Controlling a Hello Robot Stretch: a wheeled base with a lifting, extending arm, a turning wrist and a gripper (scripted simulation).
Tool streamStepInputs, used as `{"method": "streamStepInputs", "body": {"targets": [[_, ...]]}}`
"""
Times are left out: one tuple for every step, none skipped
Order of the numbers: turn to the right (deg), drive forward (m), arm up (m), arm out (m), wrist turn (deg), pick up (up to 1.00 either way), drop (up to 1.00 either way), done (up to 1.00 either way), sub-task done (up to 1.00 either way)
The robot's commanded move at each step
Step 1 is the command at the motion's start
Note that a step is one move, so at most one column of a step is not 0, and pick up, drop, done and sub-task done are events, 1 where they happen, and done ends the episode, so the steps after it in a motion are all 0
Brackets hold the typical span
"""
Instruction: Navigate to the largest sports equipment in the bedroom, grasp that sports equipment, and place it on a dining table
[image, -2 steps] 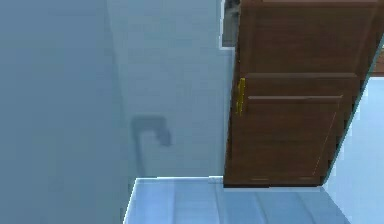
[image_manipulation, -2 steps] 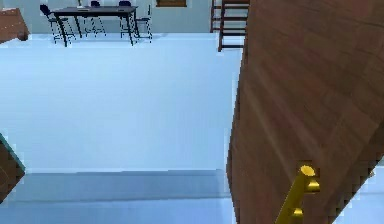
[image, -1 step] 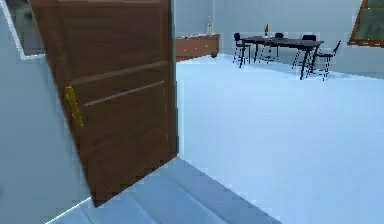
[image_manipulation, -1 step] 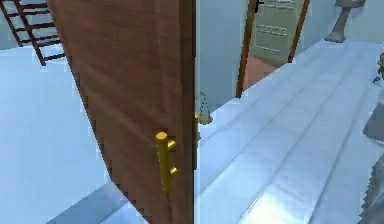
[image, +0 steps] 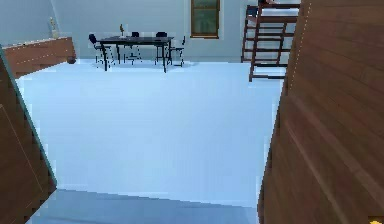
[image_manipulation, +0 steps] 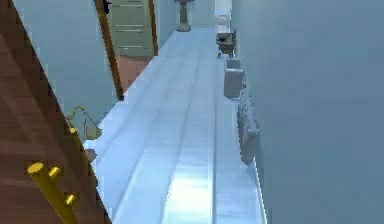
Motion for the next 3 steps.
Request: {"method": "streamStepInputs", "body": {"targets": [[0.0,1.0,0.0,0.0,0.0,0.0,0.0,0.0,0.0],[0.0,1.0,0.0,0.0,0.0,0.0,0.0,0.0,0.0],[0.0,1.0,0.0,0.0,0.0,0.0,0.0,0.0,0.0]]}}
